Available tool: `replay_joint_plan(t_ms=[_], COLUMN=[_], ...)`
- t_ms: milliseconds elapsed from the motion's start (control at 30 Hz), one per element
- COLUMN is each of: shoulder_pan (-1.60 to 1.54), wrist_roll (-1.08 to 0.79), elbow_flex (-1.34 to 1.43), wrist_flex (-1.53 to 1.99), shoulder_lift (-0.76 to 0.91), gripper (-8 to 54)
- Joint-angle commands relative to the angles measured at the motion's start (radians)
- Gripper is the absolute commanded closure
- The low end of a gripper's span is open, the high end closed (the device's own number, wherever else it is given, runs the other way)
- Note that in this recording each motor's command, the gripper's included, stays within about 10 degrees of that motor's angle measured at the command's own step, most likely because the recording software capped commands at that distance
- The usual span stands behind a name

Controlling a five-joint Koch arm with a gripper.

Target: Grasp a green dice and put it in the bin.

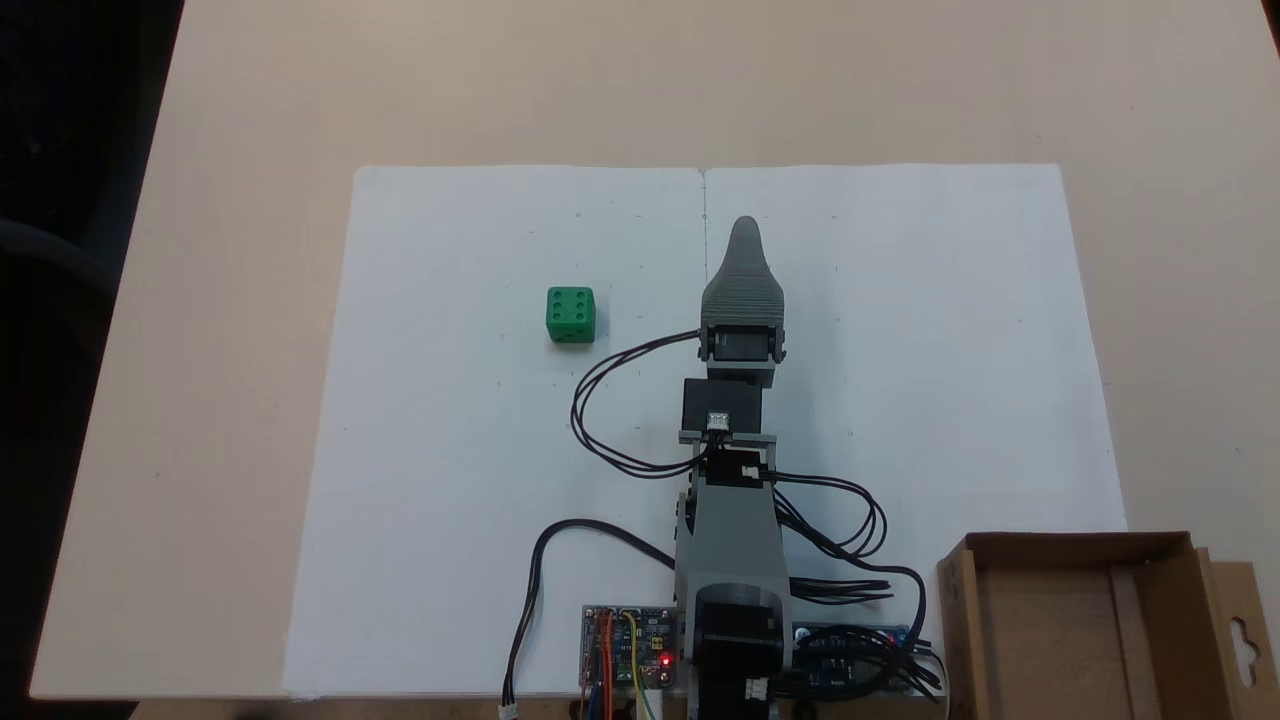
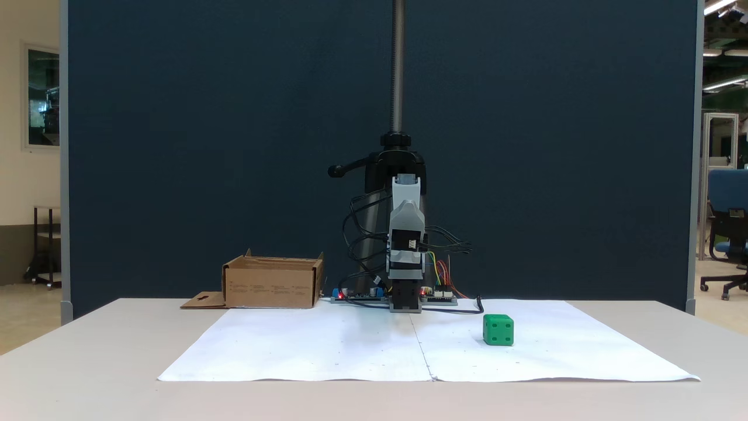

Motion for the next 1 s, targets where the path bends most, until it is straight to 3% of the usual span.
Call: replay_joint_plan(t_ms=[0,400,633,967], shoulder_pan=[-0.140,-0.155,-0.249,-0.239], wrist_roll=[-0.046,-0.052,-0.052,-0.058], elbow_flex=[0.075,0.075,-0.012,-0.146], wrist_flex=[-0.089,-0.091,-0.069,0.414], shoulder_lift=[0.115,0.115,0.117,0.118], gripper=[1.3,2.0,9.1,8.8])
